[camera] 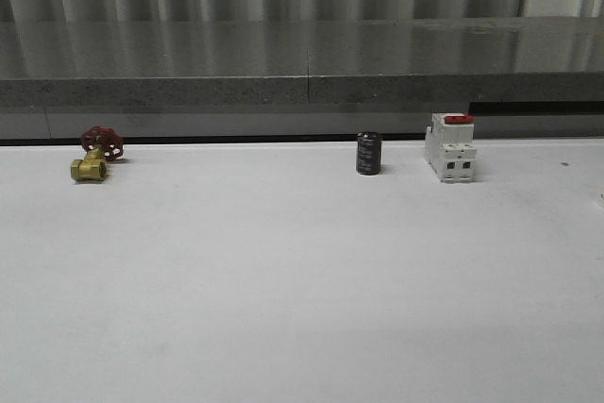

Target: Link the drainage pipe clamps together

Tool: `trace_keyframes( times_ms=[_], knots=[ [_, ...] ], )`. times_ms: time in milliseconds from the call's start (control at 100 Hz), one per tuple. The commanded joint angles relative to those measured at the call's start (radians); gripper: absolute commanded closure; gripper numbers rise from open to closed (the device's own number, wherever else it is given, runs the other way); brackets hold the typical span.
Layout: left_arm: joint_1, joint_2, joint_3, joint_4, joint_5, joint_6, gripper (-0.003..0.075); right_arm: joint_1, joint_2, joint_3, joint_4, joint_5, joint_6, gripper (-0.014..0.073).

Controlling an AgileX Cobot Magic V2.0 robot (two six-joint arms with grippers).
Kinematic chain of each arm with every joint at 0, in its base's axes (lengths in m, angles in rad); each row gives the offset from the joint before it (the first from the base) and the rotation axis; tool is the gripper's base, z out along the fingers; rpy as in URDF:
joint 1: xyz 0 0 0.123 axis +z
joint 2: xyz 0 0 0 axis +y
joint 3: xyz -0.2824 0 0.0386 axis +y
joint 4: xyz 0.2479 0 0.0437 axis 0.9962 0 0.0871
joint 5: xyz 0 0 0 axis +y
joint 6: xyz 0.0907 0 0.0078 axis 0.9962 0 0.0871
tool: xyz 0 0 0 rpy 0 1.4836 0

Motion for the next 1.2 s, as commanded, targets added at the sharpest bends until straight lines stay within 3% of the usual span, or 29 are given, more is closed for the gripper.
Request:
trace_keyframes(
  times_ms=[0, 80, 150, 200, 320, 360, 420, 610, 740, 960, 1190],
  knots=[
    [-0.002, 0.028, -0.037, -0.008, -0.048, -0.002, 0.0739, -0.006, -0.014, -0.017, -0.005, -0.083, -0.003, 0.0661],
    [-0.002, 0.041, -0.037, -0.008, -0.050, -0.002, 0.0706, -0.006, -0.014, -0.017, -0.005, -0.083, -0.003, 0.0661],
    [-0.002, 0.041, -0.037, -0.008, -0.044, -0.002, 0.0619, -0.006, -0.014, -0.017, -0.005, -0.083, -0.003, 0.0661],
    [-0.002, 0.041, -0.037, -0.008, -0.039, -0.002, 0.0524, -0.006, -0.014, -0.017, -0.005, -0.083, -0.003, 0.0661],
    [-0.002, 0.041, -0.037, -0.008, -0.037, -0.002, 0.0202, -0.006, -0.014, -0.017, -0.005, -0.083, -0.003, 0.0661],
    [-0.002, 0.041, -0.037, -0.008, -0.037, -0.002, 0.0119, -0.006, -0.014, -0.017, -0.005, -0.083, -0.003, 0.0661],
    [-0.002, 0.041, -0.037, -0.008, -0.035, -0.002, 0.0055, -0.006, -0.014, -0.017, -0.005, -0.083, -0.003, 0.0661],
    [0.002, 0.116, -0.057, 0.020, -0.057, -0.002, 0.0052, -0.006, -0.014, -0.017, -0.005, -0.083, -0.003, 0.0661],
    [0.070, 0.258, -0.130, 0.028, -0.057, 0.006, 0.0052, -0.006, -0.014, -0.017, -0.005, -0.083, -0.003, 0.0661],
    [0.221, 0.540, -0.298, -0.032, -0.038, 0.201, 0.0053, -0.006, -0.014, -0.017, -0.005, -0.083, -0.003, 0.0661],
    [0.294, 0.793, -0.428, -0.050, -0.037, 0.315, 0.0053, -0.006, -0.014, -0.017, -0.005, -0.083, -0.003, 0.0661]
  ],
)
